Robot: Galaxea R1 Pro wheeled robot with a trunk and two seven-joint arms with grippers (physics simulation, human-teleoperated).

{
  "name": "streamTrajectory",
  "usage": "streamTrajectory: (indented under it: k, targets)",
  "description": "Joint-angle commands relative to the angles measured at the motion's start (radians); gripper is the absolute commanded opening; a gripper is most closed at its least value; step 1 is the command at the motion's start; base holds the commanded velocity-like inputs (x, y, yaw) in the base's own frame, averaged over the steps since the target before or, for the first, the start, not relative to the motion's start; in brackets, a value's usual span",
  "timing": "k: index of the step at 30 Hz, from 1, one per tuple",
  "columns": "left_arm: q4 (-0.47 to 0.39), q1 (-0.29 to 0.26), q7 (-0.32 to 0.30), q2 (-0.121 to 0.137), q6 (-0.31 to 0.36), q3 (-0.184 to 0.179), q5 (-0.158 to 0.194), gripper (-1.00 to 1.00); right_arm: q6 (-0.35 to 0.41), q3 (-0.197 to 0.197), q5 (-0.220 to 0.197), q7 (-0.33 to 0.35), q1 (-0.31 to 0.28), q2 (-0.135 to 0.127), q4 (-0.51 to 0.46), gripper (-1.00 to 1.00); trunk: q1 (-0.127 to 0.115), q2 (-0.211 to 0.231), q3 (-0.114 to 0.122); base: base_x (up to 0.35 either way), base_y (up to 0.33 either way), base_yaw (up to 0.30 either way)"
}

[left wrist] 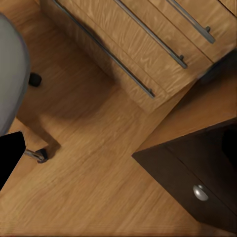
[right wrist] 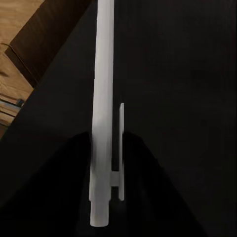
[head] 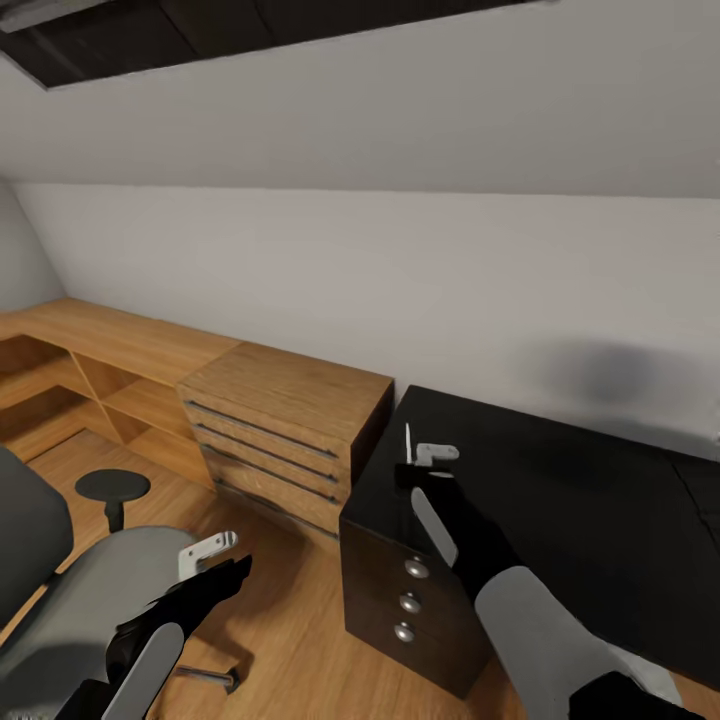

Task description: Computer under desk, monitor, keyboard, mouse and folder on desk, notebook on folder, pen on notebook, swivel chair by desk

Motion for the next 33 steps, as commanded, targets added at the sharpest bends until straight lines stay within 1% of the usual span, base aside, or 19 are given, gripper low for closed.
streamTrajectory:
  k: [1, 3, 4, 5, 8, 9, 10, 13, 14, 17, 21, 27, 33]
  targets:
    - [-0.001, -0.001, 0.010, 0.001, 0.000, -0.002, 0.010, 1.00, 0.003, 0.002, -0.011, -0.036, 0.026, -0.001, -0.056, -1.00, -0.004, 0.007, 0.002, -0.105, 0.000, 0.000]
    - [-0.001, -0.001, 0.010, 0.001, 0.001, -0.002, 0.010, 1.00, 0.005, -0.003, -0.011, -0.087, 0.074, -0.001, -0.170, -1.00, -0.012, 0.021, 0.008, -0.055, 0.000, 0.000]
    - [-0.001, -0.001, 0.010, 0.001, 0.001, -0.002, 0.010, 1.00, 0.006, -0.004, -0.011, -0.097, 0.085, -0.001, -0.196, -1.00, -0.016, 0.028, 0.012, -0.034, 0.000, 0.000]
    - [-0.001, -0.001, 0.010, 0.001, 0.001, -0.003, 0.010, 1.00, 0.017, -0.006, -0.011, -0.121, 0.126, -0.002, -0.281, -1.00, -0.020, 0.035, 0.015, -0.014, 0.000, 0.000]
    - [-0.001, -0.001, 0.010, 0.000, 0.001, -0.003, 0.009, 1.00, 0.030, -0.006, -0.011, -0.132, 0.149, -0.006, -0.331, -1.00, -0.031, 0.056, 0.024, -0.008, 0.000, 0.000]
    - [-0.001, -0.001, 0.010, 0.000, 0.001, -0.003, 0.009, 1.00, 0.034, -0.007, -0.011, -0.135, 0.158, -0.007, -0.348, -1.00, -0.031, 0.056, 0.024, -0.004, 0.000, 0.000]
    - [0.002, -0.001, 0.010, 0.000, 0.002, -0.005, 0.008, 1.00, 0.040, -0.008, -0.011, -0.140, 0.179, -0.010, -0.407, -1.00, -0.031, 0.056, 0.024, 0.000, 0.000, 0.000]
    - [0.003, -0.001, 0.010, 0.000, 0.002, -0.005, 0.008, 1.00, 0.041, -0.008, -0.011, -0.140, 0.186, -0.010, -0.413, -1.00, -0.031, 0.056, 0.024, 0.000, 0.000, -0.105]
    - [0.004, -0.001, 0.010, 0.000, 0.002, -0.005, 0.007, 1.00, 0.041, -0.039, -0.011, -0.140, 0.190, -0.009, -0.416, -1.00, -0.031, 0.056, 0.024, -0.207, 0.166, -0.162]
    - [0.004, -0.001, 0.010, 0.000, 0.002, -0.005, 0.007, 1.00, 0.041, -0.049, -0.011, -0.141, 0.191, -0.009, -0.419, -1.00, -0.031, 0.056, 0.024, -0.226, 0.184, -0.076]
    - [0.004, -0.001, 0.010, 0.000, 0.002, -0.005, 0.007, 1.00, 0.041, -0.050, -0.011, -0.141, 0.192, -0.009, -0.430, -1.00, -0.031, 0.056, 0.024, -0.153, 0.104, -0.008]
    - [0.004, -0.001, 0.010, 0.000, 0.002, -0.009, 0.007, 1.00, 0.041, -0.051, -0.011, -0.141, 0.200, -0.009, -0.437, -1.00, -0.031, 0.056, 0.024, -0.036, 0.021, -0.016]
    - [0.003, -0.001, 0.010, 0.000, 0.002, -0.016, 0.006, 1.00, 0.041, -0.054, -0.011, -0.141, 0.202, -0.010, -0.438, -1.00, -0.031, 0.056, 0.028, -0.004, 0.003, -0.181]
